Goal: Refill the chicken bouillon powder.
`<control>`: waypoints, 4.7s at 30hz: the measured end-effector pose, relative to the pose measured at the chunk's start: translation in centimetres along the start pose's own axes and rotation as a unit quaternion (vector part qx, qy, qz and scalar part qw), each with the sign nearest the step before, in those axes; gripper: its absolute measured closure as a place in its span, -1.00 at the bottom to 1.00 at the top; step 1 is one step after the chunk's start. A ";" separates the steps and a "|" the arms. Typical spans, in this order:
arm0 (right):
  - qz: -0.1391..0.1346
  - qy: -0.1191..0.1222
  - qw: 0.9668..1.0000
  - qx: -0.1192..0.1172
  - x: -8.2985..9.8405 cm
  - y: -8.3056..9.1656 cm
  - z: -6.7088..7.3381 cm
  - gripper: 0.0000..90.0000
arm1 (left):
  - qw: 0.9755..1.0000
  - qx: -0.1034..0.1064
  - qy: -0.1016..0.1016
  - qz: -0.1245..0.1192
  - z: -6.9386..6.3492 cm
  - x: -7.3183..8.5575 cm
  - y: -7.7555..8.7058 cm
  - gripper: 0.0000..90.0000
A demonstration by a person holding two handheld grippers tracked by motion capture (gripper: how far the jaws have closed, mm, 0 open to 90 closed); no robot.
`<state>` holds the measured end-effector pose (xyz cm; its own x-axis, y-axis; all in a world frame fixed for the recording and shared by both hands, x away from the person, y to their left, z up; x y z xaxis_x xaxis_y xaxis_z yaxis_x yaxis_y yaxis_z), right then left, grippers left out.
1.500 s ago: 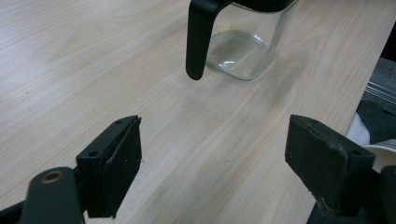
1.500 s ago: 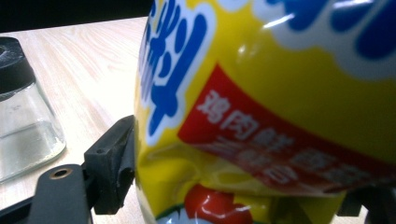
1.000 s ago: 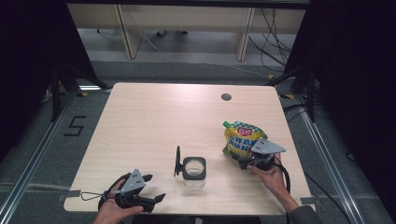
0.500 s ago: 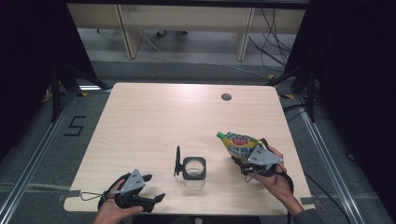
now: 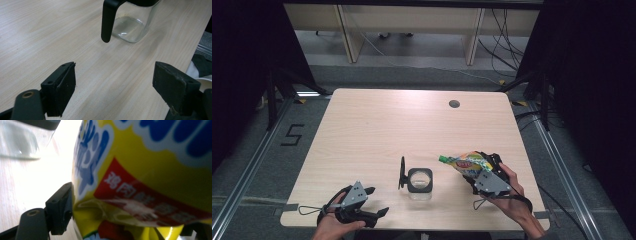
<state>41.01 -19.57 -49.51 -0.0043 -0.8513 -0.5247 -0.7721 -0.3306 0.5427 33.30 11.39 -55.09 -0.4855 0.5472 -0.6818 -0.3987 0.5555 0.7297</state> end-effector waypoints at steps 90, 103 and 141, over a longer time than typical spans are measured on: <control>0.118 0.315 0.916 0.218 -3.2 1.7 0.1 -0.45 | 1.000 0.005 0.014 0.000 -0.3 0.1 -0.3 -0.59; 0.095 0.385 0.891 0.221 -4.3 1.1 -0.1 -0.45 | 1.000 0.007 0.016 -0.003 -0.3 0.0 -0.3 -0.59; 0.113 0.407 0.872 0.249 -4.1 0.9 0.4 -0.43 | 1.000 0.004 0.005 0.006 -0.2 0.2 -0.2 -0.59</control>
<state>40.04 -16.23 -47.14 0.1043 -0.9461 0.3066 -0.9908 -0.0722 0.1143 33.13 11.31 -55.34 -0.4978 0.5483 -0.6719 -0.3855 0.5541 0.7378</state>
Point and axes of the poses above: each handheld gripper's, and its own axes: y roughly backward along the jaws, x roughly out of its underside, z roughly to its left, the point moved 9 cm from there along -y, roughly forward along the jaws, and after that the axes turned 12 degrees about z, right-handed, at the moved point
